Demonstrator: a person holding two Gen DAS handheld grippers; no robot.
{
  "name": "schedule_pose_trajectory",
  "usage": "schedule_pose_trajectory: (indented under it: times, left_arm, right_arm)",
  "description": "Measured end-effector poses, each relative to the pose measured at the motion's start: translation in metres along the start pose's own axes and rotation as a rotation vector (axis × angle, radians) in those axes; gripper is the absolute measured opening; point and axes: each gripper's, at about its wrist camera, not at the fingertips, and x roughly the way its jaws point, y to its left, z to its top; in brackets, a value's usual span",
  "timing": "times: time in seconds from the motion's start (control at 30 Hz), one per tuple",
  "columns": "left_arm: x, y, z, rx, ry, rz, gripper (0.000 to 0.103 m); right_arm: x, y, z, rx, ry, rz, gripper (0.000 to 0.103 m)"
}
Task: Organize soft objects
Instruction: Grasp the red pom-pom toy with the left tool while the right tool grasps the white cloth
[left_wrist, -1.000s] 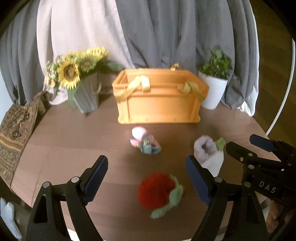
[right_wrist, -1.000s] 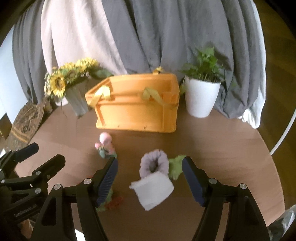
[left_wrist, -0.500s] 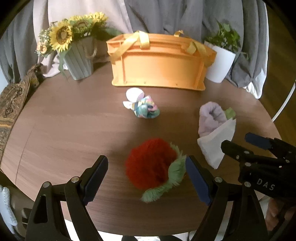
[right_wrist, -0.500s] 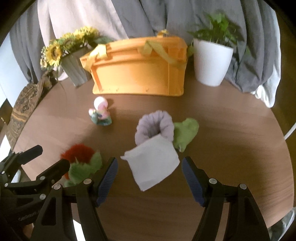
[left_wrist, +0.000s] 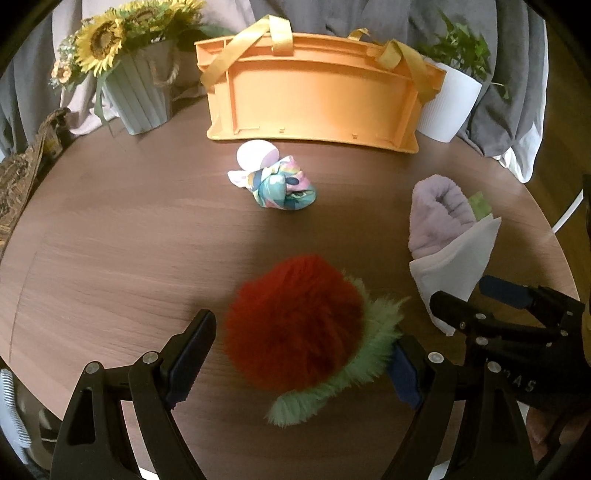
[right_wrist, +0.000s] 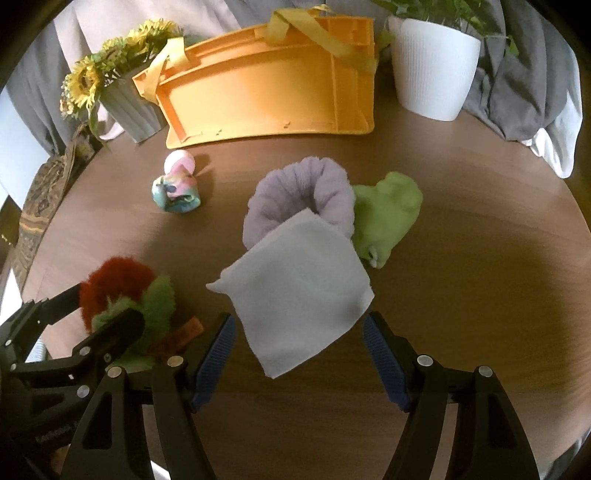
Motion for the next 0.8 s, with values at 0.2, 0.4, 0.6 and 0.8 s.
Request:
schedule_pose_trajectory:
  times: [0.2, 0.4, 0.6, 0.8]
  left_arm:
    - [0.006, 0.003, -0.002, -0.021, 0.016, -0.014, 0.079]
    - [0.009, 0.004, -0.005, -0.031, 0.019, -0.030, 0.058]
    - [0.004, -0.001, -0.006, -0.008, -0.002, -0.023, 0.043]
    - [-0.005, -0.004, -0.002, -0.011, -0.038, -0.030, 0.040]
  right_arm:
    - [0.004, 0.003, -0.002, -0.024, -0.006, -0.009, 0.065]
    - [0.008, 0.006, -0.003, -0.051, -0.020, -0.023, 0.045]
    - [0.000, 0.006, -0.007, -0.048, -0.032, -0.004, 0.016]
    - [-0.015, 0.008, -0.009, -0.045, -0.050, 0.018, 0.012]
